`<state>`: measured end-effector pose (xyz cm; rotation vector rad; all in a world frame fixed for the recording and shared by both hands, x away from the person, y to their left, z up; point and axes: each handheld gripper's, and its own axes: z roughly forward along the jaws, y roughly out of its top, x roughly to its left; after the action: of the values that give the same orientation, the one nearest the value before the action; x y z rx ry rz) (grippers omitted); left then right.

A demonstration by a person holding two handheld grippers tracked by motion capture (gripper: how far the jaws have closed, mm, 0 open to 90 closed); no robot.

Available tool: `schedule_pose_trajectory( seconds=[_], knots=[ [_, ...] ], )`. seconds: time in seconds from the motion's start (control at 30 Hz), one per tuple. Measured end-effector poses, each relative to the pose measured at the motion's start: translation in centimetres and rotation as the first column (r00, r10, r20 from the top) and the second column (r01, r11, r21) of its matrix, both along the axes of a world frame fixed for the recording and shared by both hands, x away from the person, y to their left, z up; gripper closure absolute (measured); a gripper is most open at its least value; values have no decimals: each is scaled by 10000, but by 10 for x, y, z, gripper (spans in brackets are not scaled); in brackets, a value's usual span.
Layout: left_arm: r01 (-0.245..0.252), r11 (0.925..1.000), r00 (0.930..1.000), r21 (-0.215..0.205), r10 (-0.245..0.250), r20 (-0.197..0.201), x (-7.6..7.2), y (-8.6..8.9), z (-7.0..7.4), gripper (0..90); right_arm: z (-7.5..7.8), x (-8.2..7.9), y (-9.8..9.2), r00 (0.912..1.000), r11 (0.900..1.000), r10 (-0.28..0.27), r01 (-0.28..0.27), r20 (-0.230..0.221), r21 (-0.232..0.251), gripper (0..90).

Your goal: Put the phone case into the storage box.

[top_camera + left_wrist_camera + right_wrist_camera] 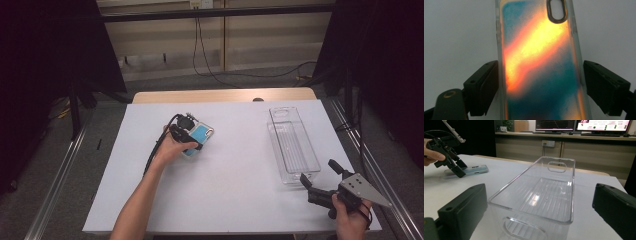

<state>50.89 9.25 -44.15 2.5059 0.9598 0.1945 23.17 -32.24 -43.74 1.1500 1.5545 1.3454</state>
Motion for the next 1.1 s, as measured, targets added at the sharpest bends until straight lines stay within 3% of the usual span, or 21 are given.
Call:
schedule_pose_trajectory(
  seconds=[0.5, 0.57, 0.63, 0.73, 1.1],
  knots=[
    [-227, 9996, 9997, -160, 227, -16, 0, 4, 3, 171, 0, -1, -2, 10000, 10000, -66, 66, 35, 46, 0],
    [-114, 9996, 9997, -271, 108, -220, 0, 7, 4, 171, 0, -1, -2, 10000, 10000, -70, 69, 28, 42, 0],
    [-279, 9994, 9996, -186, 278, -64, -1, 9, 5, 171, 0, 0, -2, 10000, 10000, -72, 72, 29, 37, 0],
    [-274, 9993, 9995, -267, 270, -131, -2, 12, 8, 171, 0, 0, -1, 10000, 10000, -74, 74, 17, 38, 0],
    [-422, 9955, 9988, -849, 443, 225, -13, 16, 17, 170, 0, 0, -1, 10000, 10000, -77, 77, 20, 36, 0]
  ],
)
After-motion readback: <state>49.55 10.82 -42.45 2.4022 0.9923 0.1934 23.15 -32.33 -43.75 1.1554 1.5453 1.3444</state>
